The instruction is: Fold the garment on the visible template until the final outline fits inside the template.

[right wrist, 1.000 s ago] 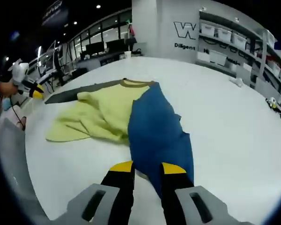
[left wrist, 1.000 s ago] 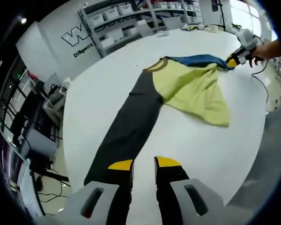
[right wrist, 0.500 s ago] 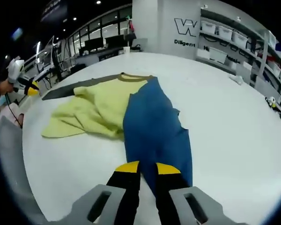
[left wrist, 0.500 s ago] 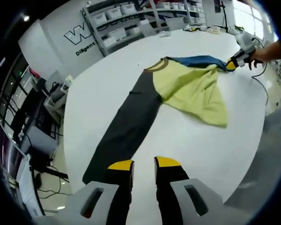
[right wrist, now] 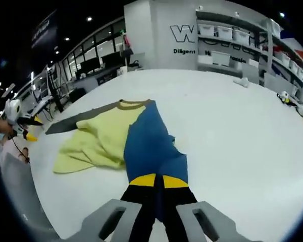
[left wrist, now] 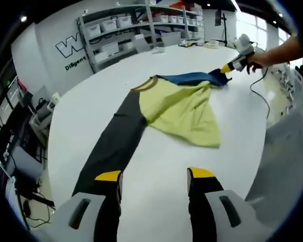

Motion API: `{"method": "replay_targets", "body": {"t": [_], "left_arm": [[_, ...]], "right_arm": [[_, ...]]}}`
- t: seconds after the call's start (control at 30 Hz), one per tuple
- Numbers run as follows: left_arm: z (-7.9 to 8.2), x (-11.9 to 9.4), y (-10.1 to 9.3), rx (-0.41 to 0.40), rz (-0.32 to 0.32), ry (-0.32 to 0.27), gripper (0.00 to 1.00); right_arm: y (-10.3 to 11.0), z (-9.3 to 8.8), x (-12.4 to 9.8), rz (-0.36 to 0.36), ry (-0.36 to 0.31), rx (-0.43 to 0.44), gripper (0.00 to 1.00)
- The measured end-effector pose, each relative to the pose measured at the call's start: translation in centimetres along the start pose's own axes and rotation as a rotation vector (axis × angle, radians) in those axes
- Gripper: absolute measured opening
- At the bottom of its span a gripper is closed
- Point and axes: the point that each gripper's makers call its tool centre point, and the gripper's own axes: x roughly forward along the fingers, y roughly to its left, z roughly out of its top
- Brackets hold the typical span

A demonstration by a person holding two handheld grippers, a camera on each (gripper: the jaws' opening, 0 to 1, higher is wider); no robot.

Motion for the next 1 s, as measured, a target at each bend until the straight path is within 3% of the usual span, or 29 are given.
{"method": "replay_targets", "body": {"t": [0.07,0.13,0.27,0.37,0.5,0.73,1.0], "left_arm": [[0.4,0.1,-0.9,-0.005,-0.041,-0.021,0.62],[1.4,0.2,-1.6,0.002,-0.068,-0.082,0.7],[1.8,0.5,-2.3,-0.04,-0.106,-0.123,0.92],[2.1,0.5,-2.8,-0.082,-0.121,-0.148,0.99],[2.2,0.4,-3.0,-0.083,-0.121,-0.152,0.99],[1.9,0.3,-3.2,-0.075,-0.124,-0.142,0.99],[1.7,0.2,-3.5,-0.074,-0.127,-0.137,0.99]], "right_arm": [[0.0,0.5,-0.4,0.001,-0.007,0.007,0.0],[0.2,0.9,-0.8,0.008,-0.017,0.02,0.0],[0.6,2.3,-1.8,0.019,-0.039,0.038,0.0],[0.4,3.9,-2.4,0.025,-0.072,0.064,0.0],[-0.5,6.6,-3.7,0.019,-0.139,0.13,0.0],[-3.6,11.2,-6.2,-0.024,-0.243,0.169,0.0],[-7.7,13.8,-8.0,-0.077,-0.283,0.196,0.0]]}}
